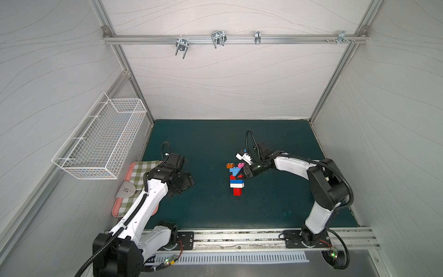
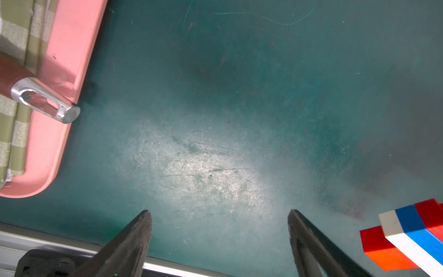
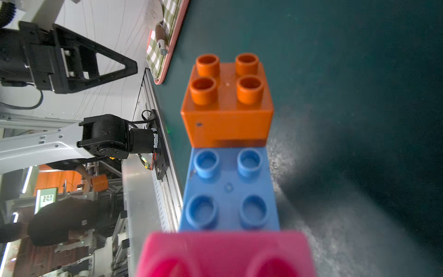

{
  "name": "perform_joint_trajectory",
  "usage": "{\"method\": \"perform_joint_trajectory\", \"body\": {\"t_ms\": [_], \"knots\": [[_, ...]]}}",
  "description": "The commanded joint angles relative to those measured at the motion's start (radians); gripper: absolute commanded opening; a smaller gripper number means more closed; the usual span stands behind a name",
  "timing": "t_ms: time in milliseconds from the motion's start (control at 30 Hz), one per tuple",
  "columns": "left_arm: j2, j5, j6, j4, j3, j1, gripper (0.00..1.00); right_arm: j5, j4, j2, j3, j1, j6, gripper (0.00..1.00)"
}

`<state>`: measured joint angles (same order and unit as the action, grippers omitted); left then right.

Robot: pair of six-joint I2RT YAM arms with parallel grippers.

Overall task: Assemble a carrot with lego
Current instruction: Adjust the lego brick at the center of the board.

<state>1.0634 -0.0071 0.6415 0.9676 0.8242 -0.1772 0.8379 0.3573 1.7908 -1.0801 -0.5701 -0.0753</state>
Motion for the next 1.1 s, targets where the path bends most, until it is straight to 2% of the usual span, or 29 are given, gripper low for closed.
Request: {"method": "perform_joint_trajectory", "body": {"t_ms": [0, 767, 1067], "knots": [[0.002, -0.002, -0.005, -0.01, 0.024, 0.005, 0.89, 0.072, 0.09, 0.038, -0.025, 0.025, -0.01, 0.34], [0.003, 0.003, -0.003, -0.02, 0.019, 0.005, 0.89, 0.166, 0.15, 0.201, -0.037, 0.095, -0.014, 0.38], [0.004, 0.004, 0.0, -0.023, 0.016, 0.005, 0.89, 0.142, 0.172, 0.216, -0.044, 0.113, -0.001, 0.5]]}}
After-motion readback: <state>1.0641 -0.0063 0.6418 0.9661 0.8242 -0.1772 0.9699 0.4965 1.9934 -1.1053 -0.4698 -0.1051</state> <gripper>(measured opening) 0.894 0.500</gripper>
